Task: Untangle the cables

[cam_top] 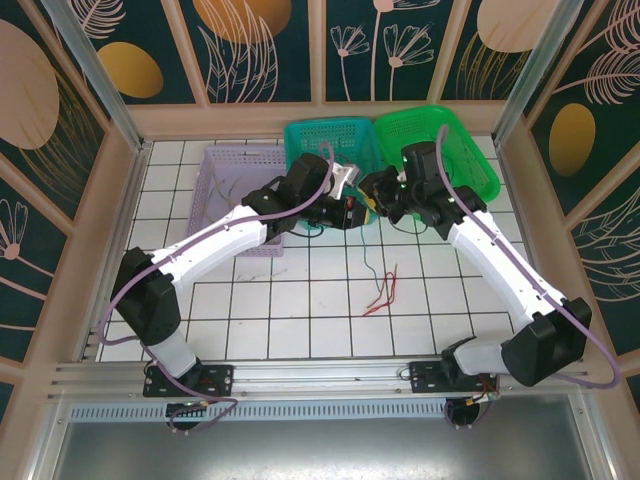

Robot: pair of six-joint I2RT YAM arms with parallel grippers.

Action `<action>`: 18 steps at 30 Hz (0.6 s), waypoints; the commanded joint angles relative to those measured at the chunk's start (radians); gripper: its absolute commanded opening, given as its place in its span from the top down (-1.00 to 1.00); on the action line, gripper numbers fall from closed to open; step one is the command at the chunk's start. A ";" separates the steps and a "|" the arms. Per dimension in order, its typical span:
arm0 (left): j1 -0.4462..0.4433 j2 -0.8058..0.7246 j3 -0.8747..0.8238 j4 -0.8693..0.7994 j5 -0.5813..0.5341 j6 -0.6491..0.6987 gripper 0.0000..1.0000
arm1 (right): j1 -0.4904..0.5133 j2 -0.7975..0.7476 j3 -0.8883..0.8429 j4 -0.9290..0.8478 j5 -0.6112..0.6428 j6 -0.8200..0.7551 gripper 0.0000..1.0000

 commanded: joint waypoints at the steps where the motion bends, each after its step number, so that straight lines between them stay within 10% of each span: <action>1: 0.007 0.037 0.042 -0.012 0.016 0.024 1.00 | 0.013 -0.013 -0.023 0.023 0.009 -0.027 0.97; 6: 0.006 0.034 0.058 -0.034 0.009 0.025 0.92 | -0.042 0.050 0.139 -0.077 0.144 -0.311 1.00; 11: 0.007 0.021 0.115 -0.091 -0.069 0.007 -0.04 | -0.198 0.158 0.365 -0.194 0.155 -0.553 1.00; 18: 0.037 -0.065 0.098 -0.130 -0.177 -0.037 -0.16 | -0.367 0.367 0.626 -0.210 0.206 -0.788 1.00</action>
